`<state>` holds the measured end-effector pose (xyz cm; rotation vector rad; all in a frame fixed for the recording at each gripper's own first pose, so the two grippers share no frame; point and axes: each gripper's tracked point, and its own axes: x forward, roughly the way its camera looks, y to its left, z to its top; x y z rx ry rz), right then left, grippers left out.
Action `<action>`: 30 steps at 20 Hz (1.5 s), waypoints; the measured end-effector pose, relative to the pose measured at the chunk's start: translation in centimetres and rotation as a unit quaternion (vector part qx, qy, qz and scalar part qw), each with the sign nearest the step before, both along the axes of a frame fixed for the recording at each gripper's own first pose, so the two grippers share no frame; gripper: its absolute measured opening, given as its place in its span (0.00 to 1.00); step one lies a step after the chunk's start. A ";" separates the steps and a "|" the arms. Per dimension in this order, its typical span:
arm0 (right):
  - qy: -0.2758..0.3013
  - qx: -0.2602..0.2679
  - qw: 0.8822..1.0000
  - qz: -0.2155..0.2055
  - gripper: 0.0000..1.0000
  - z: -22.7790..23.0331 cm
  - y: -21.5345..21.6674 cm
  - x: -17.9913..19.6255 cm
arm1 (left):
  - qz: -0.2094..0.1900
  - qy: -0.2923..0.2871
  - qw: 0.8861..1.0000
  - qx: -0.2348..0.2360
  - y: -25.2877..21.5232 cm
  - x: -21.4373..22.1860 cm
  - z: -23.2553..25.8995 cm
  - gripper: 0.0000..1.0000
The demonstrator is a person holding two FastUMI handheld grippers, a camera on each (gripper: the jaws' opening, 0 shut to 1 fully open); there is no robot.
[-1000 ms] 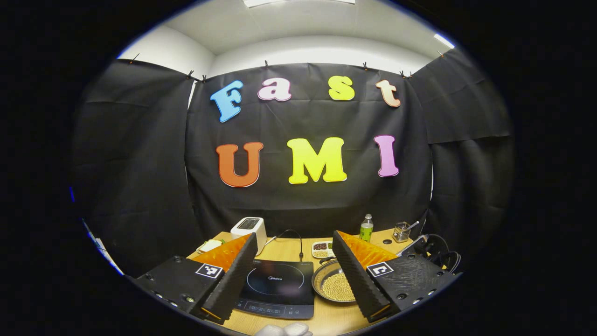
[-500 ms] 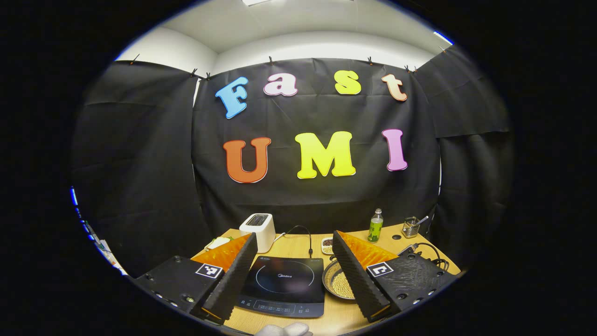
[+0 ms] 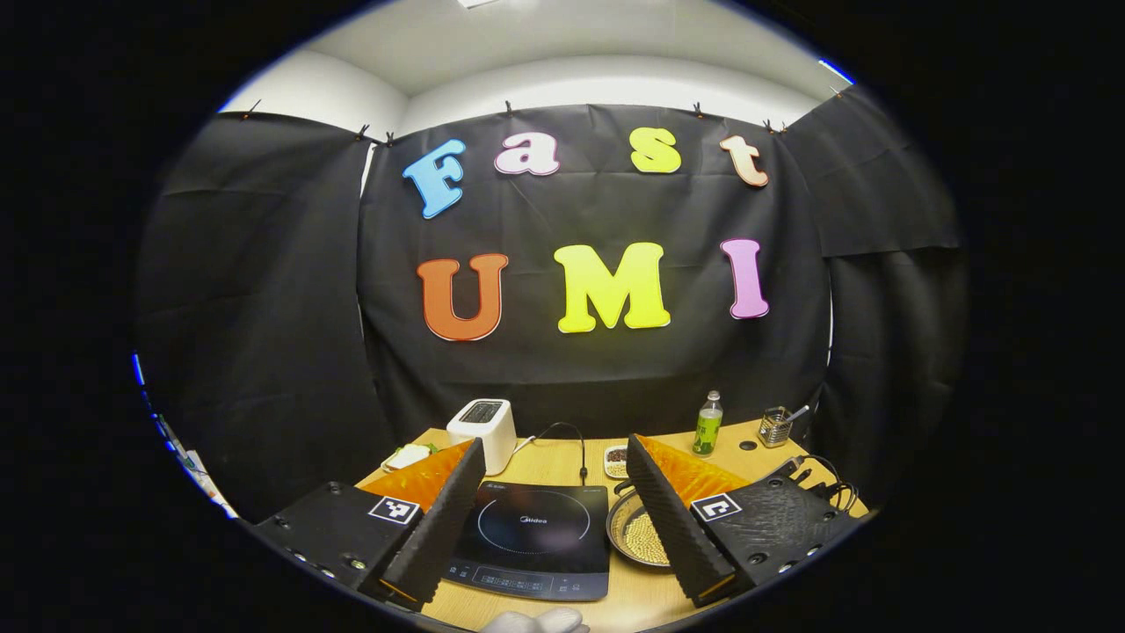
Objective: First push the handle of the pot to place it horizontally, then grasp the pot with both hands and set it on the induction cooktop.
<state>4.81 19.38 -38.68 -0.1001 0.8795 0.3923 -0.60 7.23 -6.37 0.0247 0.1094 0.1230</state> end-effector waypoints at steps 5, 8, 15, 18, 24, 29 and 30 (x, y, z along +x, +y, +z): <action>0.002 0.006 1.000 0.001 0.00 0.1 -1.9 0.6 | 0.009 0.010 1.000 -0.001 -1.0 0.5 -0.2 0.96; 0.003 0.012 1.000 0.009 0.01 0.2 -3.2 1.0 | 0.023 0.021 1.000 0.002 -1.6 0.9 -0.5 0.96; -0.005 0.016 0.999 0.038 0.04 0.4 -6.3 2.9 | 0.069 0.044 0.997 -0.006 -2.6 1.3 -1.3 0.96; -0.006 0.017 0.998 0.053 0.04 0.5 -7.4 3.7 | 0.092 0.052 0.994 -0.020 -2.9 1.4 -1.5 0.96; -0.012 0.010 0.997 0.082 0.04 0.5 -10.1 5.2 | 0.130 0.057 0.990 -0.017 -3.8 1.0 -1.2 0.96; -0.011 0.018 0.996 0.082 0.00 0.6 -12.2 7.1 | 0.153 0.058 0.986 -0.011 -5.1 0.0 -0.8 0.96; -0.012 0.019 0.996 0.081 0.04 0.5 -12.6 7.6 | 0.158 0.059 0.986 -0.010 -5.4 -0.2 -0.7 0.96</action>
